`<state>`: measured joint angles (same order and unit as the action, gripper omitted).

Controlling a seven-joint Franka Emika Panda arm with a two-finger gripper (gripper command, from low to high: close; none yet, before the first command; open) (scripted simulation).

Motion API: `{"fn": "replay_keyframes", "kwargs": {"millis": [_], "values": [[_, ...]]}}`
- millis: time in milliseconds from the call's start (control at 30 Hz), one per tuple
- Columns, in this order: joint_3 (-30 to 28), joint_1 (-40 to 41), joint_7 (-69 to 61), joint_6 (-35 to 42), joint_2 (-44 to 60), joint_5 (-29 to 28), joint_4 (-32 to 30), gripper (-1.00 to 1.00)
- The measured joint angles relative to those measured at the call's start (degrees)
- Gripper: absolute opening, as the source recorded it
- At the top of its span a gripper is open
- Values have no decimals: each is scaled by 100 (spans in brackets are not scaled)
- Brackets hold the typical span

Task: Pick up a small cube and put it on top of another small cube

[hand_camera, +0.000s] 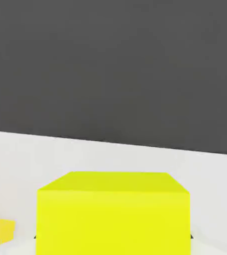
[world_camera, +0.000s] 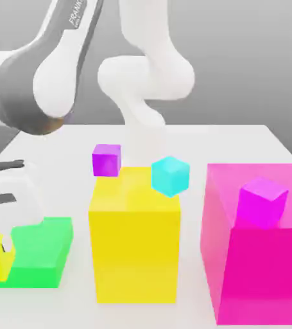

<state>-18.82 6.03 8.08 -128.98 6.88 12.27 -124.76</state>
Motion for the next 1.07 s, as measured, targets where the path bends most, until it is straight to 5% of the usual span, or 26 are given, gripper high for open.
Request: {"fn": "replay_keyframes", "kwargs": {"millis": [800,933,967,1067], "values": [[1466,368,3132,2085,-4985,-1387,-2648,-100],[1550,444,3246,1475,-5040,-1437,-3299,-100],[1552,455,3245,1244,-4986,-1440,-3476,100],[1552,455,3245,1244,-4986,-1439,-3476,100]]}}
